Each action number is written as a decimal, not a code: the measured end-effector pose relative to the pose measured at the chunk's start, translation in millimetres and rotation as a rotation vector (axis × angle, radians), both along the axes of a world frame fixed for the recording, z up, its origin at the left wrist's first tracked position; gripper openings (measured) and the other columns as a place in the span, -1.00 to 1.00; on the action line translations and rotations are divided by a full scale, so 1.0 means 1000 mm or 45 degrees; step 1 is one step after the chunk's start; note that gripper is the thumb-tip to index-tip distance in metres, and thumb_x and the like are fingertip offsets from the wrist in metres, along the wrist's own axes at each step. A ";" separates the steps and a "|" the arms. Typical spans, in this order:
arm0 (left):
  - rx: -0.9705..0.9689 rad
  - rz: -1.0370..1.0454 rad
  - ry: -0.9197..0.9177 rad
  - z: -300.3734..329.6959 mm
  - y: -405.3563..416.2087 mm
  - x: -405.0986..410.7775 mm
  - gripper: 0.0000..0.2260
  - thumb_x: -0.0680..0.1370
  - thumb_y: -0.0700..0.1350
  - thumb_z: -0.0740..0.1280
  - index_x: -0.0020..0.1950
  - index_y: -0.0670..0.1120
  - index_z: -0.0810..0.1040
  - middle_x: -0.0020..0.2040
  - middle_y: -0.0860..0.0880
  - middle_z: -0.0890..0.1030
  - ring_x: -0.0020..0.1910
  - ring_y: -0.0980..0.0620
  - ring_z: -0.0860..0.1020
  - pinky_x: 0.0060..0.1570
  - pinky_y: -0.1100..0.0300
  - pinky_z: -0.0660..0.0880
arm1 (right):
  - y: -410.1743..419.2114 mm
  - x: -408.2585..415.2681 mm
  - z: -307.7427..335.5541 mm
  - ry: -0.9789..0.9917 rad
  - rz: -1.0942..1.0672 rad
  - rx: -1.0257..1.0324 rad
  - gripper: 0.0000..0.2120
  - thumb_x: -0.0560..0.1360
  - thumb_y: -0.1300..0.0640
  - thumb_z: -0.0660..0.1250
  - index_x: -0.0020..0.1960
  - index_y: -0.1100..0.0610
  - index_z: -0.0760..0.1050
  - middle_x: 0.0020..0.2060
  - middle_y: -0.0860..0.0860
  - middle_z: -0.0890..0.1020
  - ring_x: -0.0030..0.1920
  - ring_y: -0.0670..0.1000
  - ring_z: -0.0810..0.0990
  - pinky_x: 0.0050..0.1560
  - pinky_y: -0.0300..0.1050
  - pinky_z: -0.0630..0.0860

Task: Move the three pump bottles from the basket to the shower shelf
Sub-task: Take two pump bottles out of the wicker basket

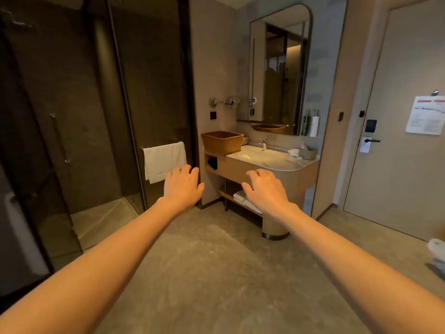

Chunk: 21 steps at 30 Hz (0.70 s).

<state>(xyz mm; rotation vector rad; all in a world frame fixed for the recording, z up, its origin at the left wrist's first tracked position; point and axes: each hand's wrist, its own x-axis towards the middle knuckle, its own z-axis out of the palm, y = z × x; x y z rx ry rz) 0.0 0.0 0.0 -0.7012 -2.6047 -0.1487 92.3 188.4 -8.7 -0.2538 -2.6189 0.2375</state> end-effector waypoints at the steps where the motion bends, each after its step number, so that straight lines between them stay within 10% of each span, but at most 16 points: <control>1: -0.009 0.015 -0.023 -0.003 0.003 -0.007 -0.55 0.59 0.08 0.13 0.44 -0.07 0.27 0.42 -0.12 0.36 0.37 -0.16 0.34 0.32 -0.06 0.31 | 0.003 -0.008 -0.002 -0.011 -0.002 -0.009 -0.58 0.60 -0.02 0.12 0.40 0.13 0.33 0.33 0.13 0.45 0.36 0.15 0.35 0.27 0.05 0.39; 21: -0.083 0.104 -0.284 -0.078 0.203 -0.288 -0.54 0.57 0.09 0.13 0.42 -0.08 0.31 0.41 -0.11 0.36 0.37 -0.18 0.32 0.29 -0.08 0.31 | 0.205 -0.310 -0.077 -0.300 0.096 -0.111 -0.59 0.59 0.00 0.14 0.36 0.17 0.36 0.28 0.17 0.46 0.30 0.20 0.38 0.24 0.13 0.41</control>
